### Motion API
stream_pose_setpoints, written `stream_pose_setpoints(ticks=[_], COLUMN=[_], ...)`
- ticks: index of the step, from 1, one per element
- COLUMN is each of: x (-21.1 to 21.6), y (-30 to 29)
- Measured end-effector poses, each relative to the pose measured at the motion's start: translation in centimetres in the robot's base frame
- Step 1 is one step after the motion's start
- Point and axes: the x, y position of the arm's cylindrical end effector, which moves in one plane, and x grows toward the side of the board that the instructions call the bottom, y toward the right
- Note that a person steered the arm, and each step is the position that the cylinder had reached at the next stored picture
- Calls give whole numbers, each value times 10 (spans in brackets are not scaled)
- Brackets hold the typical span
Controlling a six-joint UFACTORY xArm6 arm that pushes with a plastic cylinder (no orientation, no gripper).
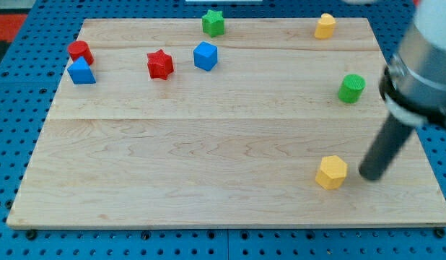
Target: Push the yellow hexagon towards the bottom left
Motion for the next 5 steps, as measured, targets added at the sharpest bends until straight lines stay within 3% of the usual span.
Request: stream_pose_setpoints(ticks=[1, 2, 3, 4, 5], x=[-7, -43, -50, -44, 7], y=[-72, -120, -120, -121, -149])
